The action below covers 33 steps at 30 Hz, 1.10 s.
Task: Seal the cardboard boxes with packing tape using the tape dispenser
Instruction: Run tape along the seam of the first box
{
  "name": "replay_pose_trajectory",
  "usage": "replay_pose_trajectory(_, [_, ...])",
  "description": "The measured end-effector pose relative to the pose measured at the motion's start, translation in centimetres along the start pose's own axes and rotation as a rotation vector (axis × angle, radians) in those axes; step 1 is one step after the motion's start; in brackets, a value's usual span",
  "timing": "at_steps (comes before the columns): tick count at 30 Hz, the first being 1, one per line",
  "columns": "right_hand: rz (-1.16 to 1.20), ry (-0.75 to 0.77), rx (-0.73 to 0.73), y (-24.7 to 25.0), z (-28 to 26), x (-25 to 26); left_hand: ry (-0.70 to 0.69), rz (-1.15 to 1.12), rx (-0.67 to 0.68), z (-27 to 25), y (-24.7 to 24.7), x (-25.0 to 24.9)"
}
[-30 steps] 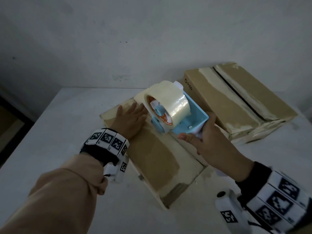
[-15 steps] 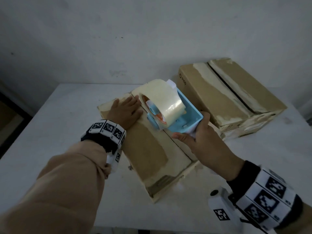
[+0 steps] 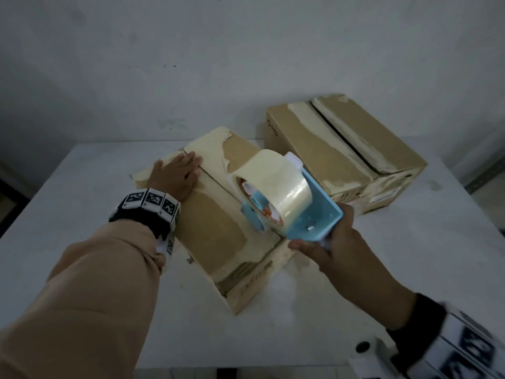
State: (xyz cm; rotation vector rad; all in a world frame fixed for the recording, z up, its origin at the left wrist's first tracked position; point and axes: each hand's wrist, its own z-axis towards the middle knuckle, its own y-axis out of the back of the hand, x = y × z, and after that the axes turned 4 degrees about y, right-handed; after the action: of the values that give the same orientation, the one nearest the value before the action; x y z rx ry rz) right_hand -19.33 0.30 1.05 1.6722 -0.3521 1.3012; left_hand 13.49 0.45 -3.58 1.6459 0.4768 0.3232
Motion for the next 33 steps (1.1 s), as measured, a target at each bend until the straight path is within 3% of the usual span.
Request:
replay_pose_trajectory(7, [0.056, 0.118, 0.017, -0.7, 3.4, -0.7, 0.12, 0.03, 0.025, 0.3, 0.7, -0.2])
replay_pose_trajectory(13, [0.092, 0.146, 0.003, -0.6, 2.8, -0.9, -0.105, -0.018, 0.217, -5.8, -0.7, -6.3])
replay_pose_trajectory(15, [0.085, 0.15, 0.005, -0.6, 2.8, -0.9, -0.122, 0.027, 0.237, -6.7, -1.1, -7.2])
replay_pose_trajectory(21, [0.035, 0.138, 0.021, -0.3, 2.2, -1.1, -0.105, 0.016, 0.125, -7.2, -1.3, -7.1])
replay_pose_trajectory(33, [0.016, -0.02, -0.014, 3.3, -5.9, -3.2, -0.12, -0.032, 0.097, -7.5, -1.2, -7.8])
